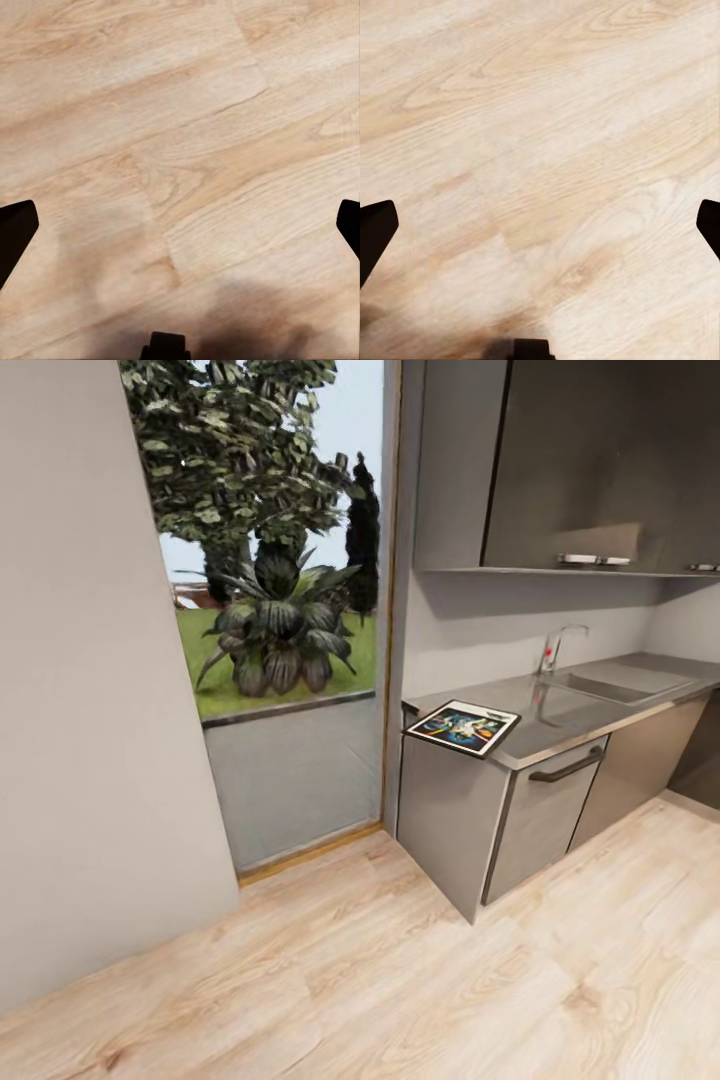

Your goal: Pick up the poster from the kitchen countertop and hang it on one of the wall nails in the kitchen.

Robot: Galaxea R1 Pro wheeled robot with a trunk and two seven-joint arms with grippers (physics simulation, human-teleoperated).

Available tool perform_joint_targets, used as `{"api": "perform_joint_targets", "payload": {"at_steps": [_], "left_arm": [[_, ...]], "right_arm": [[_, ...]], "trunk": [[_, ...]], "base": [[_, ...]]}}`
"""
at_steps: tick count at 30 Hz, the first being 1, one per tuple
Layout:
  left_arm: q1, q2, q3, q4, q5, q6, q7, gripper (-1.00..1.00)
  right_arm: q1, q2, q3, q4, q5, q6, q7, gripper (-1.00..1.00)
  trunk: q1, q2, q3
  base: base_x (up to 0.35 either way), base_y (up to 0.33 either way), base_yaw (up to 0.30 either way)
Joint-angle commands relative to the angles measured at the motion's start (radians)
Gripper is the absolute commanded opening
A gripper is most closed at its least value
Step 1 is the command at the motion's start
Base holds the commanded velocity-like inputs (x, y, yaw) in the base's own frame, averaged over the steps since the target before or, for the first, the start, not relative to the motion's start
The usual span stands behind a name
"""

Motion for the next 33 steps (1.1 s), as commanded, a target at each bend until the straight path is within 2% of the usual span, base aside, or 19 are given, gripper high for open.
{"api": "perform_joint_targets", "payload": {"at_steps": [1,21,29,33], "left_arm": [[0.0,-0.001,0.002,-0.001,0.0,-0.002,0.0,1.0],[0.0,-0.001,0.002,-0.001,0.0,-0.002,0.0,1.0],[0.0,-0.001,0.002,-0.001,-0.001,-0.003,0.0,1.0],[0.0,0.0,0.001,0.009,-0.003,-0.029,0.0,1.0]], "right_arm": [[-0.001,0.0,0.0,0.001,0.004,-0.003,0.0,1.0],[-0.001,0.0,0.001,0.001,0.004,-0.003,0.0,1.0],[-0.001,0.0,0.001,0.001,0.004,-0.003,0.0,1.0],[-0.001,0.0,0.001,0.001,0.023,-0.003,0.0,1.0]], "trunk": [[0.001,0.0,-0.001],[0.001,0.0,-0.001],[0.001,0.0,0.002],[0.001,0.0,0.006]], "base": [[0.287,0.232,0.0],[0.285,0.233,-0.003],[0.279,0.232,-0.163],[0.25,0.166,-0.256]]}}
